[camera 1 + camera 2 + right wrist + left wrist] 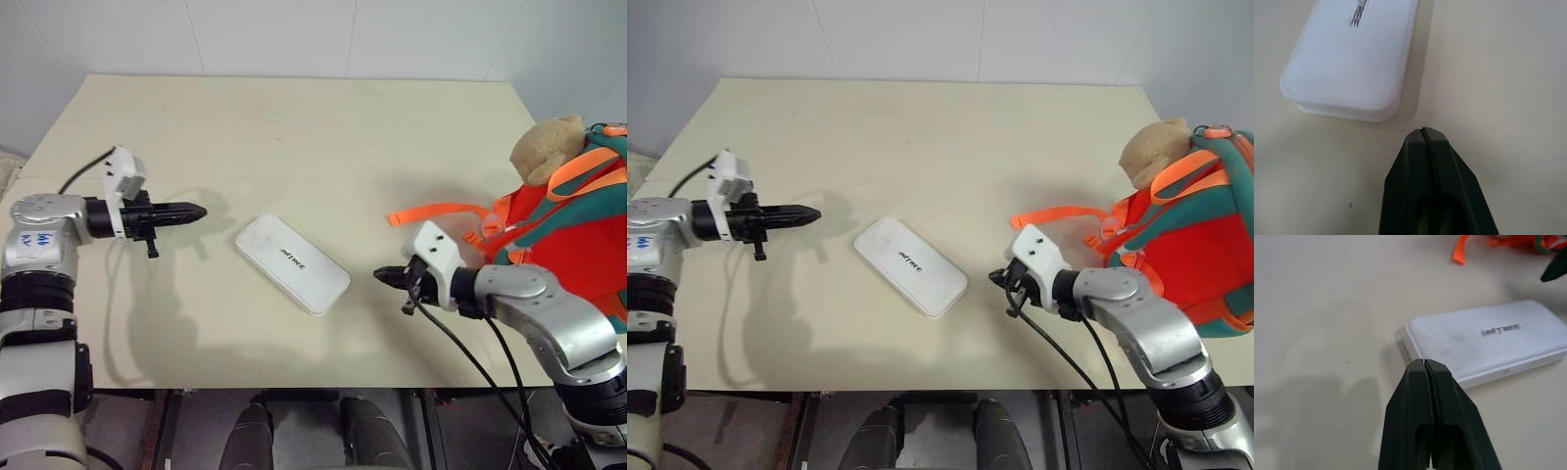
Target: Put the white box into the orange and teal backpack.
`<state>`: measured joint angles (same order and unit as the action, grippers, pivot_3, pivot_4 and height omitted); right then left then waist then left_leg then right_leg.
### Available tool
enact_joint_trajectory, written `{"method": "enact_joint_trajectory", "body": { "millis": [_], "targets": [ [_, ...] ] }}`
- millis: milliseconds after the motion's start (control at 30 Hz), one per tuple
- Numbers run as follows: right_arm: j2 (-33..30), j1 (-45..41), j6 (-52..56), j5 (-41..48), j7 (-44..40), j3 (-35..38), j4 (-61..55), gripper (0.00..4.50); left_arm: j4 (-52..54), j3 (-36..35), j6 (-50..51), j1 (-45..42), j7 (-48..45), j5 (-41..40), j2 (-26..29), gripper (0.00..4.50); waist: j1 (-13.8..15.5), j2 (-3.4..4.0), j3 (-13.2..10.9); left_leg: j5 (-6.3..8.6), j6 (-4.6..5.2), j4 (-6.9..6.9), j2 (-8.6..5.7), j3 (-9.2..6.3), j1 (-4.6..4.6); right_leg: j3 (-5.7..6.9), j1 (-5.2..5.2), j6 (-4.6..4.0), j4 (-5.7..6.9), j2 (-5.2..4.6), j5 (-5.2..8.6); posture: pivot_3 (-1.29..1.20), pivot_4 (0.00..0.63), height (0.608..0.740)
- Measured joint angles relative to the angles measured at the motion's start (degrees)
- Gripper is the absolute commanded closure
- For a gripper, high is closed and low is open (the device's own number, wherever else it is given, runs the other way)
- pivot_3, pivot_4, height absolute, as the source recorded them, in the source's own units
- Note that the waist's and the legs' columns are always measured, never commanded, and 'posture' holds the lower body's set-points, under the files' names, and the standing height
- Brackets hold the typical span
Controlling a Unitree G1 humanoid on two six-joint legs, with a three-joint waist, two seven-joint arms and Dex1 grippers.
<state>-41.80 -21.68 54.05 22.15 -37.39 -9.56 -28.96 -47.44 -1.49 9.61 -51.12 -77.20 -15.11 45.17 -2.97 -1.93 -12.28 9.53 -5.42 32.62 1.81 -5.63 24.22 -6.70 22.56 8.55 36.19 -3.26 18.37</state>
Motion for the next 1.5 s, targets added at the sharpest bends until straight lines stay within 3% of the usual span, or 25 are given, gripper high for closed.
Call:
{"method": "enact_joint_trajectory", "body": {
  "millis": [200, 633, 1233, 1500],
  "targets": [
    [2.8, -1.5, 4.9, -3.9, 5.4, -5.5, 0.5, 4.50, -12.1, 2.9, -1.2, -5.9, 2.8, 6.0, -5.1, 4.48, -0.1, -0.01, 0.0, 0.00, 0.01, 0.13, -0.01, -0.03, 0.07, 0.01, 0.02, 0.06, 0.05, 0.01, -0.03, 0.00, 0.150, 0.740],
    [7.1, -2.7, 8.7, -6.3, 8.3, -7.8, -1.2, 4.50, -21.0, 3.1, -7.9, -9.4, 6.0, 11.4, -10.1, 4.48, -0.2, -0.08, 0.0, 0.01, 0.02, 0.38, -0.01, -0.08, 0.03, 0.01, -0.01, 0.07, 0.35, 0.05, -0.04, 0.00, 0.150, 0.740],
    [5.3, -8.5, 11.9, -6.0, 4.2, -10.9, -2.4, 4.50, -19.3, 2.8, -9.6, -8.6, 1.2, 12.8, -9.5, 4.48, -0.1, -0.07, 0.0, 0.01, 0.02, 0.33, -0.01, -0.10, 0.06, 0.02, 0.01, 0.06, 0.31, 0.05, -0.03, 0.00, 0.150, 0.740],
    [4.3, -11.7, 10.8, -6.5, 1.7, -12.7, -0.1, 4.50, -11.6, 2.5, -9.1, -4.2, -0.3, 12.8, -7.6, 4.48, -0.2, -0.07, 0.0, 0.02, 0.02, 0.30, 0.00, -0.10, 0.06, 0.02, 0.02, 0.06, 0.27, 0.04, -0.02, 0.00, 0.150, 0.740]
  ]
}}
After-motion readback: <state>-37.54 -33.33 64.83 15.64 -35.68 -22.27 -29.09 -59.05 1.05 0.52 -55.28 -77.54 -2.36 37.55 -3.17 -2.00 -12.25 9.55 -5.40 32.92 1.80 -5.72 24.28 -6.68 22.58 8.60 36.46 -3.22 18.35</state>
